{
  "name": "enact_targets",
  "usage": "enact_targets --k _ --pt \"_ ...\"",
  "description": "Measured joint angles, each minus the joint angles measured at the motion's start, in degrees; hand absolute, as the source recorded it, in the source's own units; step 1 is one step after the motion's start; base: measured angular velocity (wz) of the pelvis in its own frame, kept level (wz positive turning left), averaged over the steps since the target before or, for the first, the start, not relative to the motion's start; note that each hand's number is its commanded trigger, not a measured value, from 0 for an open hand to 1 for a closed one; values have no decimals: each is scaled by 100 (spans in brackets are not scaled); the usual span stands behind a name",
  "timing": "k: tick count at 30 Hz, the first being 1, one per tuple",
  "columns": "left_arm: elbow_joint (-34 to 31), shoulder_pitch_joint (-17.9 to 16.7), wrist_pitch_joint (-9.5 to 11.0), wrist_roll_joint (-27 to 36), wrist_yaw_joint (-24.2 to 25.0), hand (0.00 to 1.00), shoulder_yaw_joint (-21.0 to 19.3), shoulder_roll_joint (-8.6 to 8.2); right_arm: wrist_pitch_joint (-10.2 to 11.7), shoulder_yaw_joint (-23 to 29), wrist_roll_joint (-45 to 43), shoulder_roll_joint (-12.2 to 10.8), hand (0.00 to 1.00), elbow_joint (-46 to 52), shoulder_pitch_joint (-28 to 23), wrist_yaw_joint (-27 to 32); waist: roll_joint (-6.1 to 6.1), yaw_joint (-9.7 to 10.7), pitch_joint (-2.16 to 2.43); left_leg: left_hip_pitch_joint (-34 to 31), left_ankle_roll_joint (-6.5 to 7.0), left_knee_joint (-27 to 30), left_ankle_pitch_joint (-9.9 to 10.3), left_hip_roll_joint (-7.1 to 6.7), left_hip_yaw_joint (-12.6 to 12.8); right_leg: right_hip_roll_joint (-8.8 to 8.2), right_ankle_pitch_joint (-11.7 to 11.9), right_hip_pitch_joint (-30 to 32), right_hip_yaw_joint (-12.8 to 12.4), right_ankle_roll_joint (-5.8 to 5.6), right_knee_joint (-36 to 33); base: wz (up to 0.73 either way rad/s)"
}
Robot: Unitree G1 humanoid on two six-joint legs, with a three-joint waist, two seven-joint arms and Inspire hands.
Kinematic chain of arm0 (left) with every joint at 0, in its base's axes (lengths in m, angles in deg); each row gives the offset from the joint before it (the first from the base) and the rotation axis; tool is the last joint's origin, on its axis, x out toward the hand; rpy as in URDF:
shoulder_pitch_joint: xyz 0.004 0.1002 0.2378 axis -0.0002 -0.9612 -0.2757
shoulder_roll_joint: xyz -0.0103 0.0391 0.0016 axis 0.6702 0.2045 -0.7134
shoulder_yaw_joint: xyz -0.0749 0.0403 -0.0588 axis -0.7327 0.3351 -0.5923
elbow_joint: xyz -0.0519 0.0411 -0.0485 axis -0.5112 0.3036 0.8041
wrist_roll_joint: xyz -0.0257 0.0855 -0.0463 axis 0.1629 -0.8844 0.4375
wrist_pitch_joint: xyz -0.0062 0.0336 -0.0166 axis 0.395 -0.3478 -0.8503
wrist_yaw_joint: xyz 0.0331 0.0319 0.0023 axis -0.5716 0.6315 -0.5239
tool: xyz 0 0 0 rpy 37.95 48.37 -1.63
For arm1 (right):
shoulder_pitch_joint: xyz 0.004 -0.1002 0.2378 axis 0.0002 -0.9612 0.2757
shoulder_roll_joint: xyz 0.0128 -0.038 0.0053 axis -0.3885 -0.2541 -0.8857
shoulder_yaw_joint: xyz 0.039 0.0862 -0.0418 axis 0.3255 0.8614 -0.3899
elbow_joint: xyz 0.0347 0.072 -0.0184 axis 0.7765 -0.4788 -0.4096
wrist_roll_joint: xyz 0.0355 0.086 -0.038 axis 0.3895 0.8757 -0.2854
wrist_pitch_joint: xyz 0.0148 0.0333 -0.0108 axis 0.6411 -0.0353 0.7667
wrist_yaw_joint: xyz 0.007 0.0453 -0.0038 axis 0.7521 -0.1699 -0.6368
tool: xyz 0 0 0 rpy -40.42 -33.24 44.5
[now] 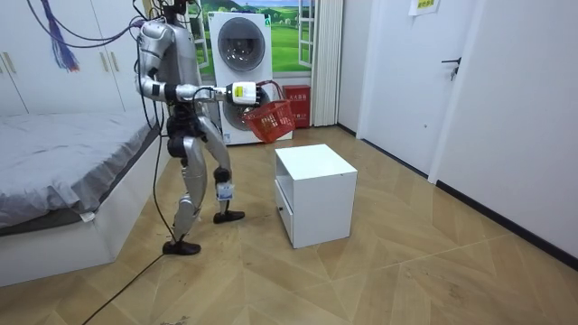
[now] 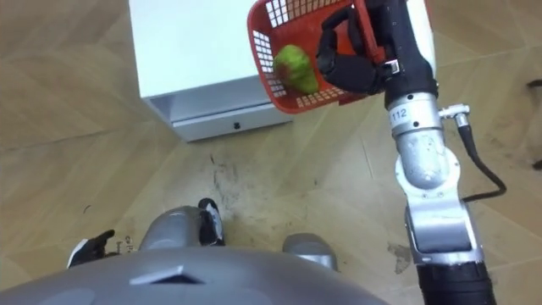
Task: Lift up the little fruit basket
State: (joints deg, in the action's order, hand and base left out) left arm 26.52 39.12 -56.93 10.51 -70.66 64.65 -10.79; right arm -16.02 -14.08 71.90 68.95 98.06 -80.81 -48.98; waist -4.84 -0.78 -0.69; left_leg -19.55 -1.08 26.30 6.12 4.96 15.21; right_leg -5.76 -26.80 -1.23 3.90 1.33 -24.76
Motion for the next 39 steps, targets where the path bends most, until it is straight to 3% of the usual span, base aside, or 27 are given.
enact_targets --k 3,5,6,7,8,10,11,12,13,14,16,17,18,19,20,21,22,25,28,30,33,39 --pt "-40 19 7 -12 25 0 -24 -45 22 -21 2 -14 100 -3 120 103 -32 -130 37 -5 156 11 249 -301 94 -304 -83 -112 -177 -153 -53 14" --pt "-85 109 6 -18 29 0 -26 -47 22 -61 5 -20 100 -34 173 250 -17 -75 30 89 298 61 344 -452 225 -475 -15 140 -236 -308 -766 46" --pt "-146 117 12 -1 18 0 -63 -19 22 -166 16 -27 100 -131 217 299 -39 -129 16 240 405 56 418 -505 345 -604 226 425 -198 -550 -1441 22" --pt "-163 140 -2 53 -19 0 -77 -3 33 -308 29 -34 100 -203 244 301 -27 -137 15 420 461 28 499 -570 349 -676 656 591 -157 -494 -2071 22" --pt "-169 136 -12 110 -39 0 -76 -3 85 -346 41 -45 100 -240 238 301 -8 -107 5 514 490 4 538 -602 355 -724 913 651 -94 -446 -2343 51" --pt "-190 208 -77 155 -121 0 -5 -6 247 -355 42 -152 100 -468 243 333 93 -29 13 945 544 -307 730 -686 301 -770 2023 846 85 -435 -3092 60" --pt "-209 221 -77 157 -130 0 -2 -4 285 -360 36 -184 100 -554 250 339 139 -48 0 1029 533 -387 773 -688 242 -765 2107 920 101 -456 -3234 24" --pt "-219 242 -76 136 -146 0 -3 -16 294 -374 44 -216 100 -655 232 335 166 -141 11 1099 534 -453 807 -673 138 -732 1735 1180 134 -465 -3472 11" --pt "-233 302 -67 131 -152 0 -11 -58 251 -379 58 -216 100 -698 234 308 228 -162 -2 1156 532 -539 806 -645 -69 -661 1361 1532 193 -395 -3496 11" --pt "-238 324 -54 133 -147 0 -7 -82 235 -376 75 -216 100 -704 238 309 283 -169 -32 1196 531 -586 806 -615 -138 -589 1242 1712 233 -388 -3425 23" --pt "-214 327 -43 156 -124 0 7 -128 204 -417 95 -245 100 -834 205 372 391 -114 -52 1417 518 -763 806 -526 -290 -341 1108 2265 202 -326 -2433 27" --pt "-204 316 -44 156 -121 0 5 -131 196 -431 94 -243 100 -842 159 390 384 -102 -48 1490 490 -802 819 -526 -301 -291 1135 2311 145 -325 -1985 40" --pt "-210 274 -24 152 -122 0 7 -134 196 -437 99 -239 100 -867 55 445 339 -86 -27 1665 374 -873 884 -542 -298 -246 1376 2266 101 -321 -935 52" --pt "-176 227 -12 156 -140 0 17 -184 202 -450 116 -202 100 -997 -6 544 377 -84 -2 1841 202 -860 1038 -494 -371 -189 1719 2157 107 -252 -523 44" --pt "-185 160 -6 146 -135 0 24 -226 195 -449 122 -208 100 -1104 -44 600 430 -95 64 1894 169 -877 1052 -447 -408 -98 1725 2034 141 -236 -392 0" --pt "-205 34 41 145 -114 0 19 -245 191 -492 126 -210 100 -1217 -23 669 475 -251 65 1983 113 -915 1017 -337 -446 57 1771 1817 186 -148 -190 -25" --pt "-224 -54 54 142 -103 0 -53 -236 193 -538 194 -201 100 -1238 -17 725 506 -271 71 2025 84 -961 1000 -225 -472 182 1808 1649 229 -89 36 -18" --pt "-265 -133 -18 143 -112 0 -135 -235 194 -576 580 -206 100 -1493 137 914 391 -217 41 2028 -78 -1007 902 -119 -507 273 1880 1370 195 -71 437 24" --pt "-420 -139 -75 130 -69 0 -135 -269 194 -590 852 -228 100 -1676 253 1055 390 -151 51 2214 -82 -1503 875 -64 -504 472 1974 1307 106 -177 720 29" --pt "-431 -140 -74 80 -45 0 -135 -270 194 -603 852 -239 100 -1678 284 1083 379 -244 57 2198 -81 -1600 874 -64 -505 508 2099 1293 114 -199 938 -16" --pt "-424 -171 -77 24 -5 0 -125 -247 195 -712 846 -238 100 -1680 394 1327 411 -283 39 2101 -77 -1600 873 -71 -512 507 2275 1267 269 -202 1198 -18" --pt "-431 -22 -122 -13 45 0 -127 -250 254 -868 856 -303 100 -2360 726 1530 441 -291 32 1885 -65 -1586 866 -66 -495 488 2305 1441 438 -186 1235 4"
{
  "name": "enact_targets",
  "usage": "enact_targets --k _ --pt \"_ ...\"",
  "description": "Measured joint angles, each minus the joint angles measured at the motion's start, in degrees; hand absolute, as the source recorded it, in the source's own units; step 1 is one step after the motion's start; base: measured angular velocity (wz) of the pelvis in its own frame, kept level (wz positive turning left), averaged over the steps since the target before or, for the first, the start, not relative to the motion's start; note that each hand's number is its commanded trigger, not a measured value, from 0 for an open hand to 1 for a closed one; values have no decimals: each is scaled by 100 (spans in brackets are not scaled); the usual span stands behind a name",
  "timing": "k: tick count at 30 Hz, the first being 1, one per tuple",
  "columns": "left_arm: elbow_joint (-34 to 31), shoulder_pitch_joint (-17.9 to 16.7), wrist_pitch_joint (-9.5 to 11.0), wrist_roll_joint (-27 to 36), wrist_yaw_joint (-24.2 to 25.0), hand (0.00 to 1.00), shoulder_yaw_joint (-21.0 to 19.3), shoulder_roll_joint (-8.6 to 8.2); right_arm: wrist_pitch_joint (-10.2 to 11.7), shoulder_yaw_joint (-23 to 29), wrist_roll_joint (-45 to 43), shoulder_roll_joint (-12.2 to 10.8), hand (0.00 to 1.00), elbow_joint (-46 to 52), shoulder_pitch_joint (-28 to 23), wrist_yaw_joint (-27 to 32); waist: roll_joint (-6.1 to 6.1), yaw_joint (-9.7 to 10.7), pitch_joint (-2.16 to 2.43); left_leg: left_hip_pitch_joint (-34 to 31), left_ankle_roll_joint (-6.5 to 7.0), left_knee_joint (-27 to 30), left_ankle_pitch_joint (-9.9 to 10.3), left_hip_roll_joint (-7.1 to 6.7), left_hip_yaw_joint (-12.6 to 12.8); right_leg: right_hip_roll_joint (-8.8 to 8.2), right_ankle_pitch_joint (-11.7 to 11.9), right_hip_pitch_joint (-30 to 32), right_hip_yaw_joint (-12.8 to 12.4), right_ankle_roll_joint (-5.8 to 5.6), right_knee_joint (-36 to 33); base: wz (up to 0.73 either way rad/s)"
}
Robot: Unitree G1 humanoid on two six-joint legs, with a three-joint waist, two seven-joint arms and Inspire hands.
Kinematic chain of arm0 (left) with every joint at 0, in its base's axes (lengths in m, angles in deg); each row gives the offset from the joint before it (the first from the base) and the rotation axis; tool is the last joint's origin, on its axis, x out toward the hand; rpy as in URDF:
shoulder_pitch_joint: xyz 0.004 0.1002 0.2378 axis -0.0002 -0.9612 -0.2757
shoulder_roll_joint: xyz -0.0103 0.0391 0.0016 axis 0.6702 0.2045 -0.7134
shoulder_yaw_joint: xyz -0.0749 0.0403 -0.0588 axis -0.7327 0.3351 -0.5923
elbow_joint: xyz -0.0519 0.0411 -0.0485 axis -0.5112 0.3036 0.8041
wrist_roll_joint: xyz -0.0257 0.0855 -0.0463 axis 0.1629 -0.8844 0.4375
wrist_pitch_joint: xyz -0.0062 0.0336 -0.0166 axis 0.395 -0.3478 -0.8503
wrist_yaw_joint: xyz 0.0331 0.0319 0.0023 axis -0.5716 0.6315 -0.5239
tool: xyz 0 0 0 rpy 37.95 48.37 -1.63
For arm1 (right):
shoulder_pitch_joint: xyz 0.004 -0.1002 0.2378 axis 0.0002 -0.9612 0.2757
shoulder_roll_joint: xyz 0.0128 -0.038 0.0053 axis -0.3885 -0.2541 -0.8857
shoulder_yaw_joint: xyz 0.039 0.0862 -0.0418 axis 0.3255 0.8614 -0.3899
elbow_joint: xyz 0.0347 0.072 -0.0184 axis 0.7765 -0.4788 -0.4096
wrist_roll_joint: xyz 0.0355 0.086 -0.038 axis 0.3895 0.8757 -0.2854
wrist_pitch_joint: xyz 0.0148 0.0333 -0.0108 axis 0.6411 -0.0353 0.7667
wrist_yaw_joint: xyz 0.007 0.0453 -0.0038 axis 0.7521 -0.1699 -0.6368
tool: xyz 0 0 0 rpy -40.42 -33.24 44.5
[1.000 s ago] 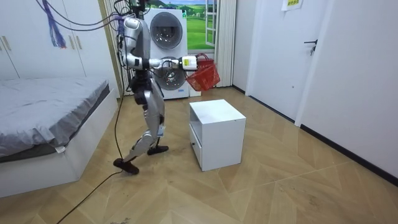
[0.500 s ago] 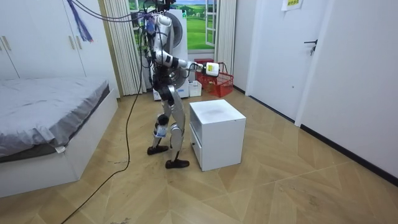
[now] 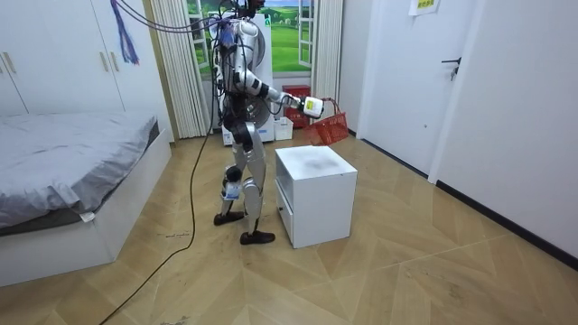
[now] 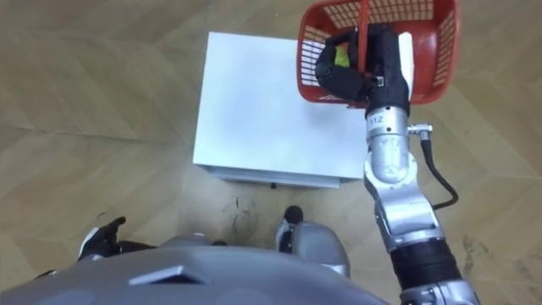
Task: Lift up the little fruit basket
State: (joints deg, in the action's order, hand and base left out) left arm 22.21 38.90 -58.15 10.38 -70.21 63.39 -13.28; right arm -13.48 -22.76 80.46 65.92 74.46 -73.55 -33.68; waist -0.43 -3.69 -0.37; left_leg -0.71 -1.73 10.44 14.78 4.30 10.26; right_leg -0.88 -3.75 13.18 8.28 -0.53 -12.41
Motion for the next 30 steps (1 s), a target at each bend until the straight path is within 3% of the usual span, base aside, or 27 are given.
enact_targets --k 5,9,15,20,21,22,30 --pt "5 -6 -3 5 7 0 -2 -94 10 17 9 -129 100 -500 132 -16 92 20 -15 -310 35 43 -24 27 -6 4 68 218 113 55 87 4" --pt "-17 -13 -4 8 -11 0 -6 -164 62 17 14 -161 100 -816 125 -30 175 26 1 -490 33 44 -36 33 -7 4 80 392 131 70 84 3" --pt "57 -9 64 220 -28 0 -4 -173 124 16 148 -227 100 -1409 117 -24 185 42 5 -652 33 49 -38 36 -9 -1 98 545 143 79 74 0" --pt "135 -10 78 324 -39 0 19 -174 324 17 220 -289 100 -1610 82 -25 181 84 5 -751 33 121 -38 42 -8 -3 101 611 151 84 68 1" --pt "137 -10 107 344 -56 0 64 -173 328 11 220 -296 56 -1613 64 -37 181 94 5 -764 33 123 -38 43 -8 -3 102 628 151 86 67 0" --pt "146 -10 171 400 -62 0 104 -172 343 11 221 -311 0 -1662 66 -44 181 115 5 -770 33 124 -38 43 -8 -2 106 653 151 91 64 0" --pt "238 -10 303 455 -100 0 127 -168 496 1 240 -338 0 -1968 4 -207 180 201 4 -861 34 127 -38 49 -8 -6 118 722 178 107 58 0"
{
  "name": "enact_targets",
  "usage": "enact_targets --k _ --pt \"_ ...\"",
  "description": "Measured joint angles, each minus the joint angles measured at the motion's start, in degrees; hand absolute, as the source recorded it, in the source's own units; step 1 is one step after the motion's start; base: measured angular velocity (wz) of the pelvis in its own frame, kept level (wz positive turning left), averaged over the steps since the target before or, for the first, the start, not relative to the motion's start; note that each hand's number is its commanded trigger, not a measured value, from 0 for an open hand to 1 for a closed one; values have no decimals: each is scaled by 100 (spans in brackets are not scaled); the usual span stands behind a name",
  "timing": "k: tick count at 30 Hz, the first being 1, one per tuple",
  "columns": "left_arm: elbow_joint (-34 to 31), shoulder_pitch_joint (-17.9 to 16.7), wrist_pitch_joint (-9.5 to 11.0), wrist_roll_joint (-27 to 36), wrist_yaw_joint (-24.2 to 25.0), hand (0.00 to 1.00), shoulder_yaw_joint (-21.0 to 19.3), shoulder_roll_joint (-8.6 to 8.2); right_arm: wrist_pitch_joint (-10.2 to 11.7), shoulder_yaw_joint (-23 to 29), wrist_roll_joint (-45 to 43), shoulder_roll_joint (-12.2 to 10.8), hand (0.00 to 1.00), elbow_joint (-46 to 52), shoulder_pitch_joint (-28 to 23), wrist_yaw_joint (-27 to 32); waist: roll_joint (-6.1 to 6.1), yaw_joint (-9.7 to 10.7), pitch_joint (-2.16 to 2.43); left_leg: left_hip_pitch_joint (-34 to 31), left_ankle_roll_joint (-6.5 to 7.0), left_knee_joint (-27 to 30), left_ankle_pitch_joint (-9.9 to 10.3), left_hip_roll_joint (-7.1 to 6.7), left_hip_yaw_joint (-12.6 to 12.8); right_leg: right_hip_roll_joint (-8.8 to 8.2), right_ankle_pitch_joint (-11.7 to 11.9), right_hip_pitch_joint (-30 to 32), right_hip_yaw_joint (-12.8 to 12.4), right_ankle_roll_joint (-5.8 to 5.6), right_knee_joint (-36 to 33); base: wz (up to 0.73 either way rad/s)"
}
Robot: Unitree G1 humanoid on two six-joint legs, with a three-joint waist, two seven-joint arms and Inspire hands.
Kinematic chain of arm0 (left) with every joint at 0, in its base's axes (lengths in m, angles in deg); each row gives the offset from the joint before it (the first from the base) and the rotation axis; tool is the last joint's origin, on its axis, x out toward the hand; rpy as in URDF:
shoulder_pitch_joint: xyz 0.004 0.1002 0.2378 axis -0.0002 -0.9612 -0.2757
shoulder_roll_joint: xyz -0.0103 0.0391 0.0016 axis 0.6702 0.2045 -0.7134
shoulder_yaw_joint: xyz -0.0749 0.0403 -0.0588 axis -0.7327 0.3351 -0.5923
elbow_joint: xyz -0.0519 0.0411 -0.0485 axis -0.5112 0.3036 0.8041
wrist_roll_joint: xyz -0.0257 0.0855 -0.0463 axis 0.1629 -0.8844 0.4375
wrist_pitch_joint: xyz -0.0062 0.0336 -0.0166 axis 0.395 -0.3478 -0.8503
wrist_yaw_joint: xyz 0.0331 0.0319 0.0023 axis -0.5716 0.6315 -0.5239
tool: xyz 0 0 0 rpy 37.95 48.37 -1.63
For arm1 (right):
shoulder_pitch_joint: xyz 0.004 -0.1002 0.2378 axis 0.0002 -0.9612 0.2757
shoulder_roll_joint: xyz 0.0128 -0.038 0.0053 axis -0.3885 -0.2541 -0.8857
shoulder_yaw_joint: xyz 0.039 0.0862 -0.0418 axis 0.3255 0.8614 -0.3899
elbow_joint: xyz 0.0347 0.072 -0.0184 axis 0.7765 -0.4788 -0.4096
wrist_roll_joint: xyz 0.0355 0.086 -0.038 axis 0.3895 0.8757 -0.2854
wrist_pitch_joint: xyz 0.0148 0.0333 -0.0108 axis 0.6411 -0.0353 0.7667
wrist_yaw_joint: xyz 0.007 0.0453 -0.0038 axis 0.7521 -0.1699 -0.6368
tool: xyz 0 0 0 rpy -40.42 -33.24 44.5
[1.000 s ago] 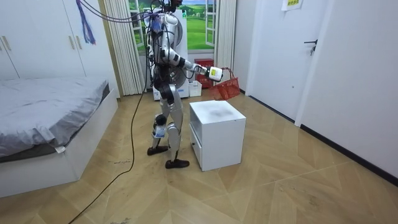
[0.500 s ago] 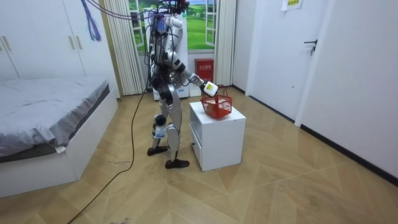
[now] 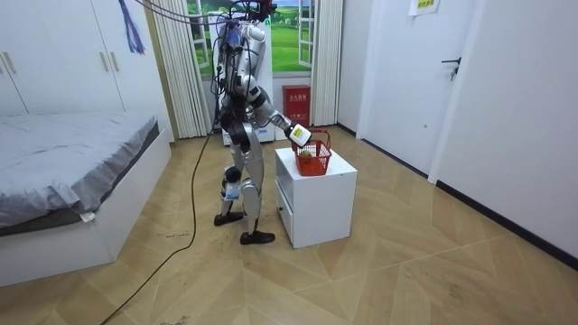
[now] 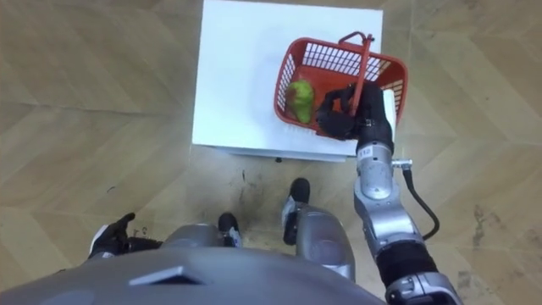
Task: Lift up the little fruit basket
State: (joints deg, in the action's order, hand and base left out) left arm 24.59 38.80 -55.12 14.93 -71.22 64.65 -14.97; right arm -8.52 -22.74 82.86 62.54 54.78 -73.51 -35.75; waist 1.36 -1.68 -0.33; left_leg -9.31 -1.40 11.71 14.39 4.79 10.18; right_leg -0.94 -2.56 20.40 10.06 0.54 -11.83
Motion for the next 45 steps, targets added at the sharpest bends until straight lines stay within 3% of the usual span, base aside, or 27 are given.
enact_targets --k 29,37,42,45 --pt "40 -24 -12 -10 -179 0 42 -4 13 56 -25 -39 0 107 -120 -84 -105 -4 -5 172 -1 -4 -1 20 5 3 21 -158 72 28 2 0" --pt "-8 -40 -51 -73 -127 0 -244 7 14 365 -151 -37 0 391 -222 -80 -266 40 -15 444 -2 -43 -1 13 139 22 24 -317 -47 31 -39 -7" --pt "-4 -70 -138 -67 -129 0 -250 57 12 395 -154 -33 0 927 -452 -80 -328 123 -38 699 -2 -86 0 3 232 56 29 -499 -195 23 -32 -12" --pt "-4 -69 -169 -75 -130 0 -248 71 17 403 -190 -26 0 1096 -545 -87 -338 160 -29 767 -1 -89 0 -12 238 56 66 -573 -222 9 22 -2"
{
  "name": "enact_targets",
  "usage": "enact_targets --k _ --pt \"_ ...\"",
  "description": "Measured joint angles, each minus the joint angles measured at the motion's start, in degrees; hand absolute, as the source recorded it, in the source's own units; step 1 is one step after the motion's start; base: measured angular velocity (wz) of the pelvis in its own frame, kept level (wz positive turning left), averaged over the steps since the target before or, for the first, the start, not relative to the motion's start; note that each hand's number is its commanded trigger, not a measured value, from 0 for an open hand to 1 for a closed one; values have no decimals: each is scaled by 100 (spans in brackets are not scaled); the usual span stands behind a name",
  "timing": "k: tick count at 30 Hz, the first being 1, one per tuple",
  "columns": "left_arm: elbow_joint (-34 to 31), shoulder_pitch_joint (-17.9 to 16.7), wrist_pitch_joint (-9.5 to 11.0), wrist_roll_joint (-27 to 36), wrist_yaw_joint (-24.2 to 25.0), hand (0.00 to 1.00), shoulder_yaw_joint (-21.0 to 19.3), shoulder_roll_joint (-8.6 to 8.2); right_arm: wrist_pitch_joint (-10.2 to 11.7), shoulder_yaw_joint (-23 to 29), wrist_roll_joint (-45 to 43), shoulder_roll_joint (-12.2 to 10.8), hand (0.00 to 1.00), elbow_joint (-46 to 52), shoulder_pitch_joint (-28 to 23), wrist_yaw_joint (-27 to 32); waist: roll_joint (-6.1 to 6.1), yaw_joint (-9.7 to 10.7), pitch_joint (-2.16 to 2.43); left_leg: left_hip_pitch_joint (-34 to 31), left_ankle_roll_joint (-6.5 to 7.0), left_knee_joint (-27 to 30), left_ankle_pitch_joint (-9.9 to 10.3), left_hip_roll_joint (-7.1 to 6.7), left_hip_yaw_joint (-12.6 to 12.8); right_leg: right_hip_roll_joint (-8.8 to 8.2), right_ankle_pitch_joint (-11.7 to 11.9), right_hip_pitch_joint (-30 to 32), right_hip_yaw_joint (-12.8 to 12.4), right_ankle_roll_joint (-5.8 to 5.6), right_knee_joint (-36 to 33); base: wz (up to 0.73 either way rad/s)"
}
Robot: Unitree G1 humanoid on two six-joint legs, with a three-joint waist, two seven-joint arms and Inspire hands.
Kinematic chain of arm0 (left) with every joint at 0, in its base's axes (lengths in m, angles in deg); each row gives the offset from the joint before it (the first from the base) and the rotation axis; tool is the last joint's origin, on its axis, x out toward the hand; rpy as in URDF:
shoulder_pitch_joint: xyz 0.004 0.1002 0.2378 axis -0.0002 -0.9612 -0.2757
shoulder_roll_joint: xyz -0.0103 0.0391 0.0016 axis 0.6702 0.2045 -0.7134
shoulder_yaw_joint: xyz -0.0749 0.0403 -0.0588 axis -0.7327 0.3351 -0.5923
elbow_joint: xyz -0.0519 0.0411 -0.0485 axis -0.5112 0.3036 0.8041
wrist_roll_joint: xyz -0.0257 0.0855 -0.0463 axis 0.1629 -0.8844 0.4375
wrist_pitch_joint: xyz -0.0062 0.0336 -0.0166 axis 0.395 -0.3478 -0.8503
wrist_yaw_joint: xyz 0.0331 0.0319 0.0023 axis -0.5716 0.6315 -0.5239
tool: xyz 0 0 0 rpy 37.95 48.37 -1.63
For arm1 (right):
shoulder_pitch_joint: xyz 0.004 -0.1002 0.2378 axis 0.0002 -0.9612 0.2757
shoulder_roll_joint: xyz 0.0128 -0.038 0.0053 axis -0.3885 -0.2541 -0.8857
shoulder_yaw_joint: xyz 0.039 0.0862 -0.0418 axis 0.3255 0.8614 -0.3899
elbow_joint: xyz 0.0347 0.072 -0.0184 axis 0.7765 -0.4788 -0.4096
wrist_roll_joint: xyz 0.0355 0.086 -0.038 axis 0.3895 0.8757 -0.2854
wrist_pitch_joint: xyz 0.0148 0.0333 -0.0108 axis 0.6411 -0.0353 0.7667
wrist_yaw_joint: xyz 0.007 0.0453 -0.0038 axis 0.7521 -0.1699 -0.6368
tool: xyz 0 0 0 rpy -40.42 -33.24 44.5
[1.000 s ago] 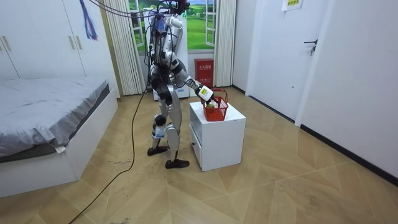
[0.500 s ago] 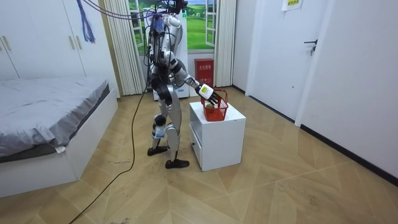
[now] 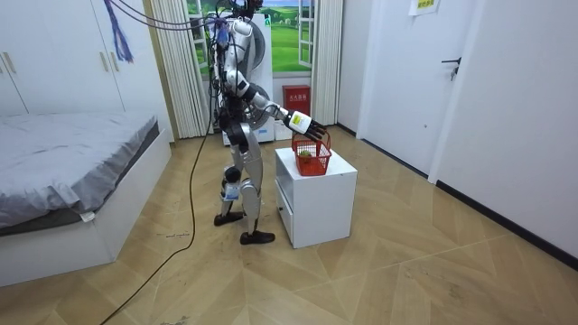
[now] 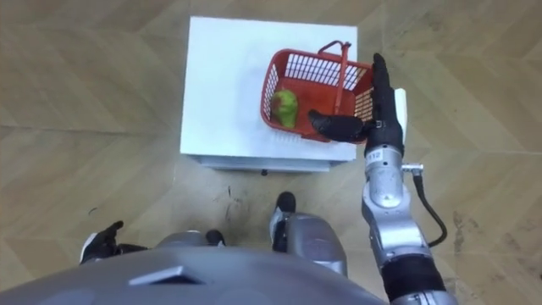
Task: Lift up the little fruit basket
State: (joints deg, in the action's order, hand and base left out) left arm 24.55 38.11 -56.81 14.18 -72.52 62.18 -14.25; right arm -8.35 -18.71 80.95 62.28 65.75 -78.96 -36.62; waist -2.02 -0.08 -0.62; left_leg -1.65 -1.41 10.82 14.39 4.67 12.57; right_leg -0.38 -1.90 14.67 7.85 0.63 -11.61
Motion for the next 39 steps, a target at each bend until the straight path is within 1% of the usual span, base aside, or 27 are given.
enact_targets --k 6,8,9,10,13,14,16,18,19,20,21,22,24,26,28,29,31,32,33,34,36,37,38,39 --pt "-2 -23 -52 0 17 0 -2 -5 -1 35 -44 0 0 -3 -211 -30 28 7 0 253 0 -60 2 -4 33 12 4 -254 -22 -5 21 -1" --pt "-7 -24 -80 0 35 0 -3 -15 -3 59 -62 11 0 -2 -275 -50 61 11 33 328 0 -133 2 -4 54 33 5 -275 -58 -7 16 -9" --pt "-9 -73 -84 0 69 0 -9 -18 -4 66 -154 14 0 -2 -291 -48 85 31 56 348 0 -143 2 -4 80 39 5 -272 -76 -7 -7 -14" --pt "-19 -84 -91 -1 94 0 -36 -26 -13 98 -293 24 0 14 -297 -44 102 72 69 381 0 -167 2 -4 118 51 5 -273 -113 -7 -11 -15" --pt "-61 -110 -145 5 216 0 -175 -42 -49 252 -389 26 0 191 -358 88 160 155 87 441 0 -198 2 -6 174 69 5 -283 -173 -7 -31 -11" --pt "-74 -110 -154 7 232 0 -193 -41 -65 289 -392 29 0 231 -368 128 162 163 87 454 0 -201 2 -7 180 71 5 -283 -184 -7 -37 -10" --pt "-194 -127 -238 6 294 0 -227 -42 -78 336 -392 105 0 234 -401 254 155 176 79 558 0 -214 2 -8 195 87 0 -360 -225 -13 -43 -8" --pt "-240 -130 -261 6 335 0 -227 -42 -94 337 -393 126 0 215 -495 291 145 166 72 642 0 -220 2 -10 193 90 -13 -453 -242 -26 -26 0" --pt "-269 -131 -275 7 344 0 -227 -42 -114 331 -394 126 0 215 -536 291 142 168 74 665 0 -220 2 -12 191 89 -15 -480 -245 -30 -15 0" --pt "-320 -129 -293 10 345 0 -228 -45 -177 313 -417 124 0 168 -584 277 141 162 63 706 0 -223 2 -19 176 89 -19 -516 -266 -36 -12 0" --pt "-367 -135 -312 9 336 0 -235 -53 -183 314 -509 109 0 -102 -587 265 137 180 60 742 0 -222 2 -25 162 87 -29 -557 -276 -49 -5 7" --pt "-408 -110 -342 -19 335 0 -264 -67 -210 320 -650 109 0 -536 -554 254 107 180 69 782 1 -229 3 -28 134 78 -40 -610 -260 -61 1 9" --pt "-452 -112 -359 -87 335 0 -333 -89 -336 324 -767 104 0 -1097 -536 186 105 148 64 847 2 -277 5 -27 124 79 -40 -671 -231 -62 18 9" --pt "-512 -172 -388 -119 335 0 -388 -93 -433 372 -797 96 0 -1552 -545 111 119 143 60 895 3 -332 6 -25 105 83 -40 -707 -222 -62 25 2" --pt "-514 -205 -464 -114 313 0 -494 -97 -468 539 -783 59 0 -2203 -522 55 140 152 60 910 4 -342 8 -19 92 78 -46 -728 -176 -58 16 4" --pt "-514 -217 -478 -119 310 0 -522 -99 -494 562 -785 55 0 -2354 -518 50 142 152 60 912 4 -341 8 -17 77 75 -54 -730 -164 -57 6 10" --pt "-512 -236 -508 -132 279 0 -565 -98 -581 620 -737 47 0 -2886 -516 45 140 159 61 920 4 -329 8 -17 -19 61 -85 -768 -102 -60 -4 16" --pt "-512 -240 -514 -180 276 0 -571 -99 -586 655 -736 44 0 -3026 -508 43 161 151 54 926 4 -329 8 -17 -25 61 -90 -780 -93 -62 -2 12" --pt "-512 -244 -529 -303 242 0 -587 -102 -594 741 -744 34 0 -3291 -468 43 152 134 62 937 4 -331 8 -15 -29 60 -92 -802 -79 -63 5 7" --pt "-512 -253 -547 -479 207 0 -645 -102 -647 797 -782 34 0 -3533 -418 43 161 134 57 942 4 -330 8 -14 -35 57 -96 -816 -65 -65 7 6" --pt "-509 -279 -608 -631 172 0 -786 -111 -694 910 -893 25 0 -3957 -351 52 166 136 47 982 4 -329 8 -11 -48 52 -112 -860 -38 -63 6 6" --pt "-510 -315 -634 -658 156 0 -838 -118 -739 964 -978 25 0 -4267 -288 71 167 136 53 1020 4 -332 8 -10 -65 44 -138 -897 -18 -65 -16 8" --pt "-510 -329 -641 -717 150 0 -851 -119 -794 965 -1023 26 0 -4380 -272 80 163 137 53 1035 5 -332 11 -10 -78 41 -153 -918 -5 -69 -18 14" --pt "-509 -356 -660 -812 109 0 -866 -123 -892 957 -1114 20 0 -4571 -279 76 158 132 46 1072 6 -342 14 -6 -119 40 -172 -970 19 -71 -16 12"
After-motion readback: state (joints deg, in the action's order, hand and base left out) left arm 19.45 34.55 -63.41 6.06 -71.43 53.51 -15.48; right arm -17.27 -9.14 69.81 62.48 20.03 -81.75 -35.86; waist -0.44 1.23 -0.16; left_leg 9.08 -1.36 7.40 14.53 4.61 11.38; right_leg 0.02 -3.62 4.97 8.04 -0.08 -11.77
